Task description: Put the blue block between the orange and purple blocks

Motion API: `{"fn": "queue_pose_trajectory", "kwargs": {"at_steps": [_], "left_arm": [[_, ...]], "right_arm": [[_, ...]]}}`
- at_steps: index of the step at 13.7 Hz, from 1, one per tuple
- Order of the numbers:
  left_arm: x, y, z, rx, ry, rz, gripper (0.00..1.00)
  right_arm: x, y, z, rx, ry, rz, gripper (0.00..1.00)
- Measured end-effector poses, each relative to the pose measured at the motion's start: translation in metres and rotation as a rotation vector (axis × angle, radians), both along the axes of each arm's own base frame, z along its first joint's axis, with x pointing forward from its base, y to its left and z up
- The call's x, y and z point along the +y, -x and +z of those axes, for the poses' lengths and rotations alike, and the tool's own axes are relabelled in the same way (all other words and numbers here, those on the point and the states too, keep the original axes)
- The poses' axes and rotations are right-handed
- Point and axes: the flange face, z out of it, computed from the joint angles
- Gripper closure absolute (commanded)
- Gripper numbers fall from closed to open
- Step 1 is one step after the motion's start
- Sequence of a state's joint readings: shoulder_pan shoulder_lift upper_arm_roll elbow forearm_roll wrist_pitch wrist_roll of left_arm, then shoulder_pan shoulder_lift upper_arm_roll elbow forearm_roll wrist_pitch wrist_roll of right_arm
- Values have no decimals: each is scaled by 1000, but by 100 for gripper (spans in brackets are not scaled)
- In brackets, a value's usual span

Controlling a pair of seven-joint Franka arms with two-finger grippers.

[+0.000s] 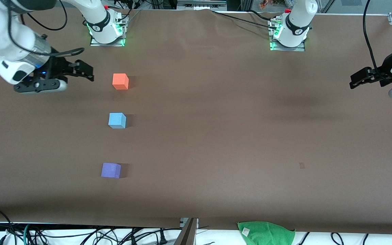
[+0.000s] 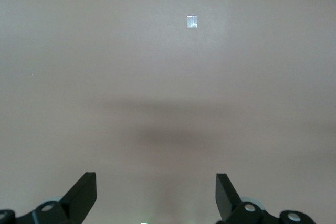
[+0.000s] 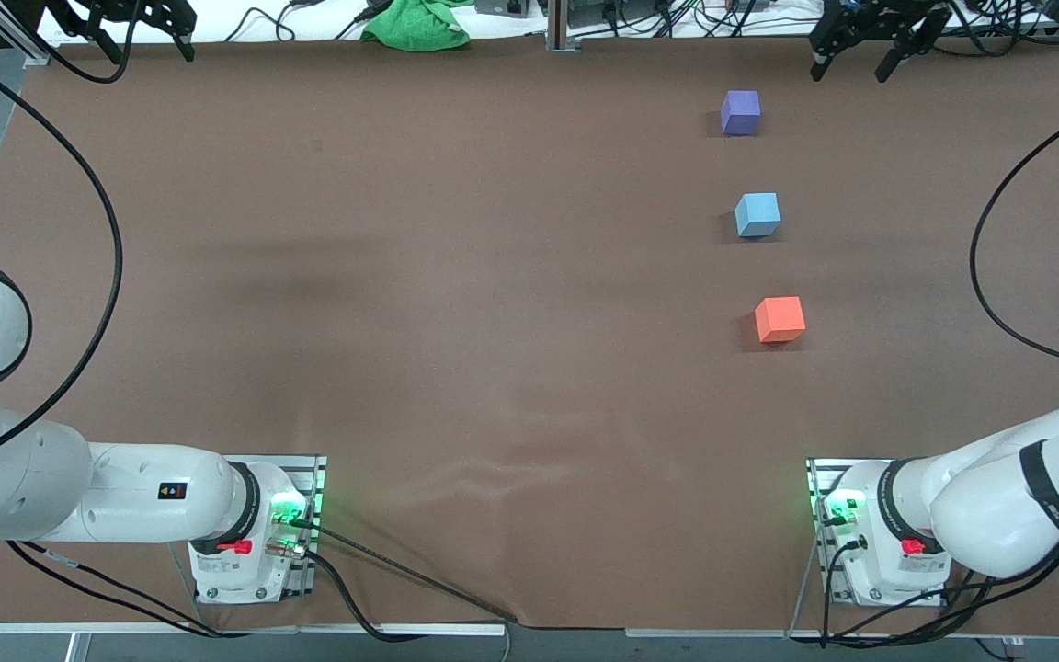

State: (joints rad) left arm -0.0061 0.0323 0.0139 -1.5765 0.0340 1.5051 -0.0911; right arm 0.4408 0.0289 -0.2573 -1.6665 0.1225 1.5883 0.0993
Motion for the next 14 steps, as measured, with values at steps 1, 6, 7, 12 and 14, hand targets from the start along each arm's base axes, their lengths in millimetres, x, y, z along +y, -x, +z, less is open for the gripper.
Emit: {"fn": "queue_pose_trajectory", "kwargs": {"at_steps": [1,6,7,12,14], "left_arm": [[1,0,0,0,0,1,0],[1,0,0,0,0,2,0],[1,0,0,0,0,2,0],[1,0,0,0,0,2,0],[1,0,0,0,0,2,0]], "right_arm": [[-13,-4,-3,4,4,5,1],[-54,-9,-7,-2,84,61,1],[-55,-10,-6,-4,92,75,1],[-50,-11,-1,-19,92,92,1],[-50,-14,6,-34,91,90,1]]}}
